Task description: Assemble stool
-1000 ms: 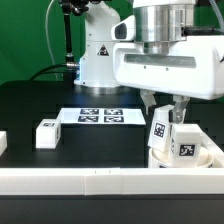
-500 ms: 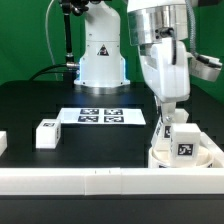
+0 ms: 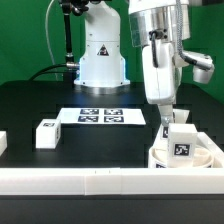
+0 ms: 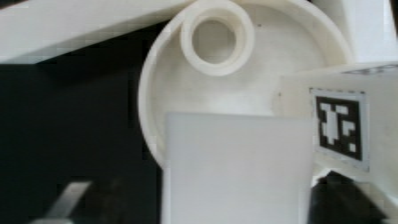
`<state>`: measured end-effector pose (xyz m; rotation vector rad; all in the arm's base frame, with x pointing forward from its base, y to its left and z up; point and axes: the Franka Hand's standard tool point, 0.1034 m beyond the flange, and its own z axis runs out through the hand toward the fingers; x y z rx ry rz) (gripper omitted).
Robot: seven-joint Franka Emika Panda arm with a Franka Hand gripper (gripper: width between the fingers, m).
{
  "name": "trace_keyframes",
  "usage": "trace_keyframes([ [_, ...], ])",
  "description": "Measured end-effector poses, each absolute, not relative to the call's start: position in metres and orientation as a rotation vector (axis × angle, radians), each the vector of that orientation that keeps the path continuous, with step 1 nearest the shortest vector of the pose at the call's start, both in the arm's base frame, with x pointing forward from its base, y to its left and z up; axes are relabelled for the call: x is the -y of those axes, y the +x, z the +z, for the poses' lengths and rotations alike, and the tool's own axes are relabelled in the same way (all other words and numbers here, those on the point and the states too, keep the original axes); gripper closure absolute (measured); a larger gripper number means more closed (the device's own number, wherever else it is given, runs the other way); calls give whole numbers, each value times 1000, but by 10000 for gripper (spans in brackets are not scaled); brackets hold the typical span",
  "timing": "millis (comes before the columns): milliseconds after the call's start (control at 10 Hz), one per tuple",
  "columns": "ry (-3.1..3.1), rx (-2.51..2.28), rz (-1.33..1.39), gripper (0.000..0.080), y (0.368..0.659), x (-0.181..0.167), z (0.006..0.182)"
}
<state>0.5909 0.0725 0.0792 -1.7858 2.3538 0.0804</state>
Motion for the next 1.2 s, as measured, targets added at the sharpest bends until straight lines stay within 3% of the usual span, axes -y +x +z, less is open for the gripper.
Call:
trace_keyframes([
  [300, -1879, -2242, 79, 154, 597, -83, 105],
  [1200, -2706, -1209, -53, 151, 596, -82, 102],
])
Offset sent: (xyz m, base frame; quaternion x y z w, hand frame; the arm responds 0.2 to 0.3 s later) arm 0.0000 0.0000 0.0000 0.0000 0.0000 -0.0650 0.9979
